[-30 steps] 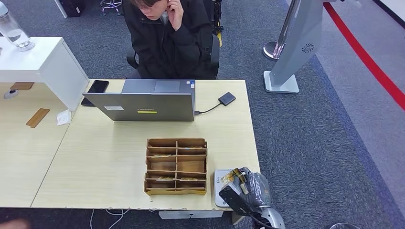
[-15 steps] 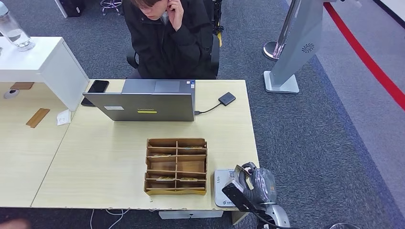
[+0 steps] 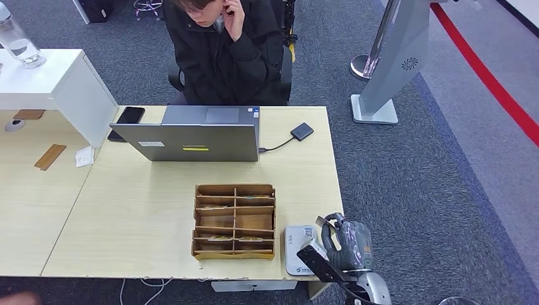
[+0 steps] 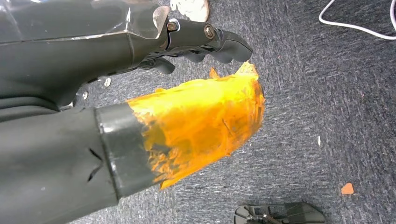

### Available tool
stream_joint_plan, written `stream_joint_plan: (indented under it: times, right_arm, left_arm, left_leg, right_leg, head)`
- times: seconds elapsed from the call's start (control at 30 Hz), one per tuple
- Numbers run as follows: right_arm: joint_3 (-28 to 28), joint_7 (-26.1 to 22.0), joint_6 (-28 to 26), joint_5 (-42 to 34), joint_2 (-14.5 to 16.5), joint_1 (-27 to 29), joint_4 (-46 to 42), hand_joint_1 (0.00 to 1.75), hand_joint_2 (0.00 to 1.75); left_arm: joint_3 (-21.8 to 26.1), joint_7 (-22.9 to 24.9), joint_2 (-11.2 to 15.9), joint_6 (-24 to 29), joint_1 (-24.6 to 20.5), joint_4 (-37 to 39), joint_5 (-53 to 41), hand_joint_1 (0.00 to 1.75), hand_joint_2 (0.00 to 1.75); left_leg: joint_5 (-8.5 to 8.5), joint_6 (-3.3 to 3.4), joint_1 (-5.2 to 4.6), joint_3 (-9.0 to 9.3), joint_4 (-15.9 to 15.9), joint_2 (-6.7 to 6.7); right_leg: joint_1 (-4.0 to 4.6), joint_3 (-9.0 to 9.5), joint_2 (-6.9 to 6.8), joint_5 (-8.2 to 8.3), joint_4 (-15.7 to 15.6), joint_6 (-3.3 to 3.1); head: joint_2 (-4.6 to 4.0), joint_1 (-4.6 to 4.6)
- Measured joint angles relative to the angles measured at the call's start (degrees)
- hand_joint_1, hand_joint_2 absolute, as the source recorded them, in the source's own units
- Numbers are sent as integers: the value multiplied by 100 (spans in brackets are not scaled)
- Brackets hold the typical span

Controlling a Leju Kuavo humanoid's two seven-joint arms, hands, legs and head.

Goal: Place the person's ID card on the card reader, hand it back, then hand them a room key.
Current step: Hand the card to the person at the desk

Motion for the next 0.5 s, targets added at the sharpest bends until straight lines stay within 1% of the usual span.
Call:
stream_joint_plan:
  times: [0.3,0.5]
  right_arm:
    - [0,-11,-26,46,0,11,-82,175,175]
    - [0,-92,-77,200,0,55,-593,175,175]
  left_arm:
    - [5,-3,-1,0,0,0,0,0,0]
    - [101,-35,-12,0,0,0,17,0,0]
  left_leg:
    - [0,0,0,0,0,0]
    - [0,0,0,0,0,0]
  right_leg:
    - [0,0,0,0,0,0]
    - [0,0,0,0,0,0]
  head:
    - [0,1]
    - [0,2]
